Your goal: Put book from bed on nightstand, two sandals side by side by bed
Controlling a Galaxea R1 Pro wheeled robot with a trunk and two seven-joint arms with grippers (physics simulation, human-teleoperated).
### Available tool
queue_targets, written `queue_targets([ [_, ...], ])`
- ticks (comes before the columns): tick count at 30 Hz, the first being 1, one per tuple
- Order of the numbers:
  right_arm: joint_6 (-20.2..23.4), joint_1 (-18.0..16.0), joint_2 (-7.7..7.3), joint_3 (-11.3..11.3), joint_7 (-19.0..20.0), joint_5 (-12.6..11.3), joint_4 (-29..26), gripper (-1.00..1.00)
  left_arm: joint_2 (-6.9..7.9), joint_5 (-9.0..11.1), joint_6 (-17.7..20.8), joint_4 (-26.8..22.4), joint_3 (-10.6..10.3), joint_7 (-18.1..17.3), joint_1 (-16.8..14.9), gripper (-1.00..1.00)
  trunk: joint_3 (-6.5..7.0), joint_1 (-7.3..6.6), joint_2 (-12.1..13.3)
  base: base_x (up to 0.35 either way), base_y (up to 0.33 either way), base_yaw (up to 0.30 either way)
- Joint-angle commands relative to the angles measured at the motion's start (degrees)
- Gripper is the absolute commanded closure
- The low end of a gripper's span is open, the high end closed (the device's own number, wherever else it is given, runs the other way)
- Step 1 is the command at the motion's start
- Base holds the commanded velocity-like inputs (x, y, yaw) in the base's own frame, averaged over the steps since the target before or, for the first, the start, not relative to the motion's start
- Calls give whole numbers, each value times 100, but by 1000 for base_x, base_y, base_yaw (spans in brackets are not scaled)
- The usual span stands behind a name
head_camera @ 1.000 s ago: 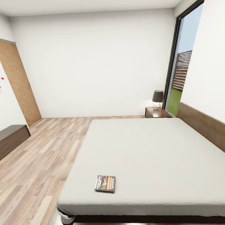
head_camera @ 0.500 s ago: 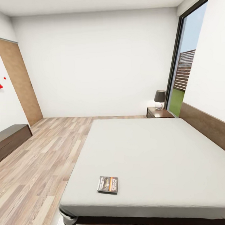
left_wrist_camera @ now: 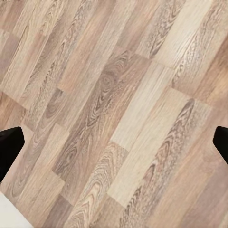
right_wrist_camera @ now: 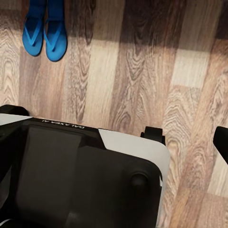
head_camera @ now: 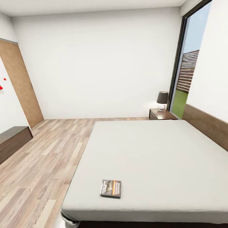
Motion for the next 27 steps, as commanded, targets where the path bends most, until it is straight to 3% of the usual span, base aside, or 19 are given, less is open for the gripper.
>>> queue_targets([
  [1, 29, -2, 0, -50, 26, 48, -9, -100, 2, 60, -12, 10, 8, -45, -6, -100, -9, 2, -7, 32, 62, 0],
  [27, 27, -2, 2, -49, 26, 57, 22, -100, -19, 58, -89, 14, 8, -45, 0, -100, -9, 2, -7, 67, 92, 0],
])
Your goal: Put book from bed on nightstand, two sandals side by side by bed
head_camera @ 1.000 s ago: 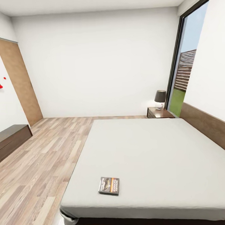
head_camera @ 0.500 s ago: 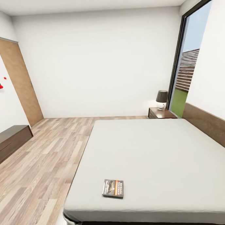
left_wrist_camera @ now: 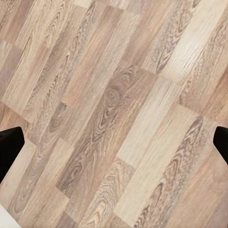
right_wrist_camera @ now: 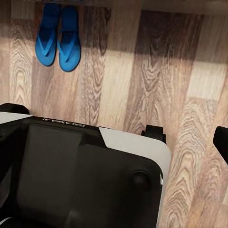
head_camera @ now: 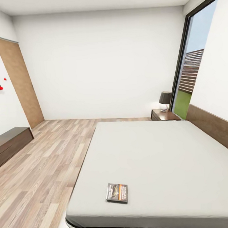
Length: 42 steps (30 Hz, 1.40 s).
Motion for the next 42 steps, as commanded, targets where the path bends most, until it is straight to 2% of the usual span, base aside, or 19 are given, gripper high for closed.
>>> queue_targets([
  [1, 29, -2, 0, -50, 25, 48, -10, -100, -11, 61, -17, 9, 7, -46, -6, -100, -9, 2, -7, 25, 30, 0],
  [13, 27, -2, 1, -50, 25, 50, 1, -100, -96, 62, -40, 13, 5, -46, -5, -100, -9, 2, -7, 38, 103, 0],
  [42, 22, -2, 8, -50, 25, 57, 25, -100, -109, 62, -42, 12, 4, -46, -5, -100, -9, 2, -7, 17, 88, 0],
])
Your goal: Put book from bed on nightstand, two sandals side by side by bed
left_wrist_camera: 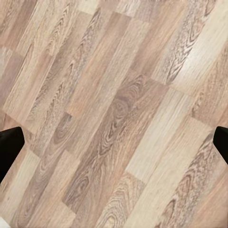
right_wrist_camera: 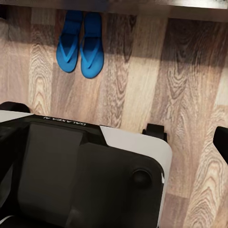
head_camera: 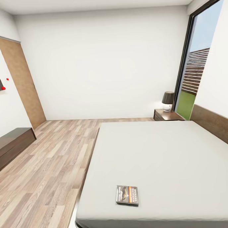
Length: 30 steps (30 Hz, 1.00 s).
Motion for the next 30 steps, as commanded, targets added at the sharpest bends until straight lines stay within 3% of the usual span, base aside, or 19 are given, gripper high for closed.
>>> queue_targets([
  [1, 28, -2, -1, -50, 25, 48, -10, -100, 2, 60, -11, 10, 8, -46, -6, -100, -9, 2, -7, 47, 89, 0],
  [30, 28, -2, 12, -50, 25, 48, -9, -100, -30, 55, -34, 12, 5, -46, 3, -100, -9, 2, -7, 20, 14, 0],
])
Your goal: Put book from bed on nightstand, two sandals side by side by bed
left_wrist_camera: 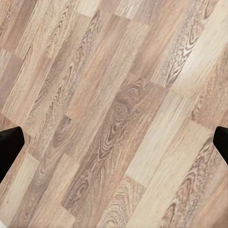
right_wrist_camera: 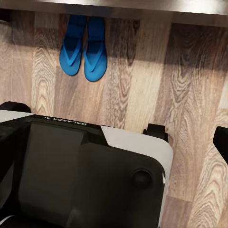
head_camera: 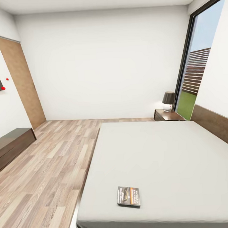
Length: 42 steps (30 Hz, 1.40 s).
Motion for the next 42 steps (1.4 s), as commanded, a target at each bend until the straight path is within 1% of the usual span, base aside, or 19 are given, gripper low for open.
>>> queue_targets([
  [1, 28, -2, 1, -50, 25, 48, -11, -100, 1, 60, -10, 10, 9, -46, -6, -100, -9, 1, -7, 1, 0, 0],
  [14, 28, -2, 4, -43, 25, 48, -11, -100, -14, 58, -7, 10, 9, -42, -6, -100, -9, 1, -7, 73, 0, 0],
  [29, 28, -2, 5, -41, 27, 48, -11, -100, -43, 58, -5, 10, 9, 66, -6, -100, -9, 1, -7, 47, 0, 0],
  [42, 28, -2, 5, 62, 25, 48, -11, -100, -46, 64, -5, 10, 9, 68, -6, -100, -9, 1, -7, 5, 0, 0],
])
